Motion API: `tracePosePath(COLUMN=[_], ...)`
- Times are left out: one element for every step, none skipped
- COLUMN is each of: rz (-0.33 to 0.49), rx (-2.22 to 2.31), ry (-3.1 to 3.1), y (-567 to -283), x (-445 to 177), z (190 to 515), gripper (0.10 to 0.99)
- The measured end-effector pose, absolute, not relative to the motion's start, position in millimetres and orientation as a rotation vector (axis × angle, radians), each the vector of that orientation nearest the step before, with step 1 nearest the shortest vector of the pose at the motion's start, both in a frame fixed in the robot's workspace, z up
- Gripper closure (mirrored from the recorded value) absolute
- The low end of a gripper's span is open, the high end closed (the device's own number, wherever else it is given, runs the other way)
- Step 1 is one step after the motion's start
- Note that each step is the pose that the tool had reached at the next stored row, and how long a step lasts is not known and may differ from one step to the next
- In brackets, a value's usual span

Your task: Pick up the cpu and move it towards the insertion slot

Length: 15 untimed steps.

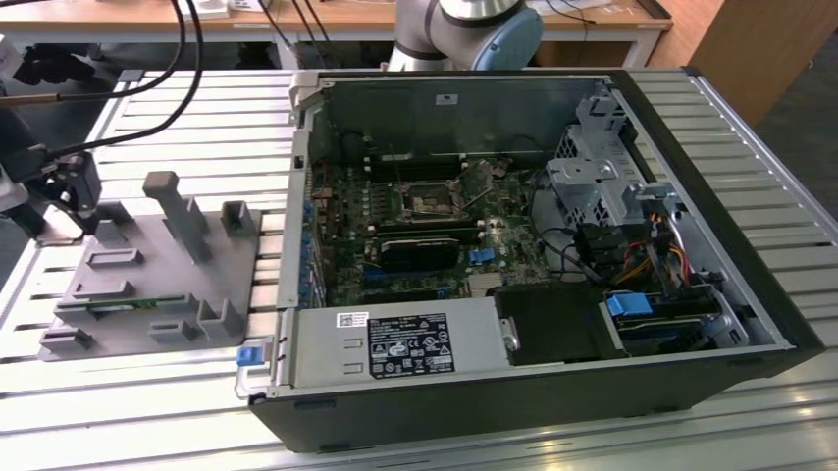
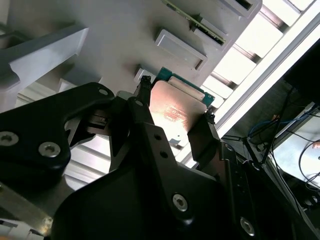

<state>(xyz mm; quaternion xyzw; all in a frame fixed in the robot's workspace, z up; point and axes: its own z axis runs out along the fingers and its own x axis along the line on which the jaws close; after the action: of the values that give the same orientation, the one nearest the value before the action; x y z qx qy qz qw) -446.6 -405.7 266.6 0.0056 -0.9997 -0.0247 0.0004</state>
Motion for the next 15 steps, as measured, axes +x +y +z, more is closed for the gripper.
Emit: tracePosePath(rz=[-0.078, -0.078, -0.078, -0.078, -0.078, -0.078, -0.077, -0.077, -0.077, -0.077, -0.077, -0.078, -0.078, -0.077, -0.078], rx=[0.018, 0.018, 0.017, 0.017, 0.018, 0.018, 0.018, 0.018, 0.018, 0.018, 0.018, 0.018, 0.018, 0.017, 0.018], ry=[-3.140, -3.140, -3.140, -3.140, -3.140, -3.140, -3.140, -3.140, -3.140, -3.140, -3.140, -3.140, -3.140, -3.140, -3.140], y=[-405.7, -405.7, -405.7, -405.7, -405.7, -405.7, -405.7, -405.7, -405.7, -405.6, -405.6, -405.6, -405.6, -405.6, -405.6], x=[-446.6, -446.6, -446.6, -446.6, -446.6, -446.6, -446.6, -446.6, -446.6, -446.6, -446.6, -446.6, -446.6, -446.6, -446.6], z=[267.3, 267.9, 268.6, 269.3, 269.9, 270.6, 271.4, 272.0, 272.6, 273.2, 273.9, 274.4, 275.0, 275.6, 276.1], gripper=[0.541, 0.541, 0.541, 0.541, 0.541, 0.541, 0.541, 0.541, 0.541, 0.541, 0.541, 0.541, 0.541, 0.541, 0.541])
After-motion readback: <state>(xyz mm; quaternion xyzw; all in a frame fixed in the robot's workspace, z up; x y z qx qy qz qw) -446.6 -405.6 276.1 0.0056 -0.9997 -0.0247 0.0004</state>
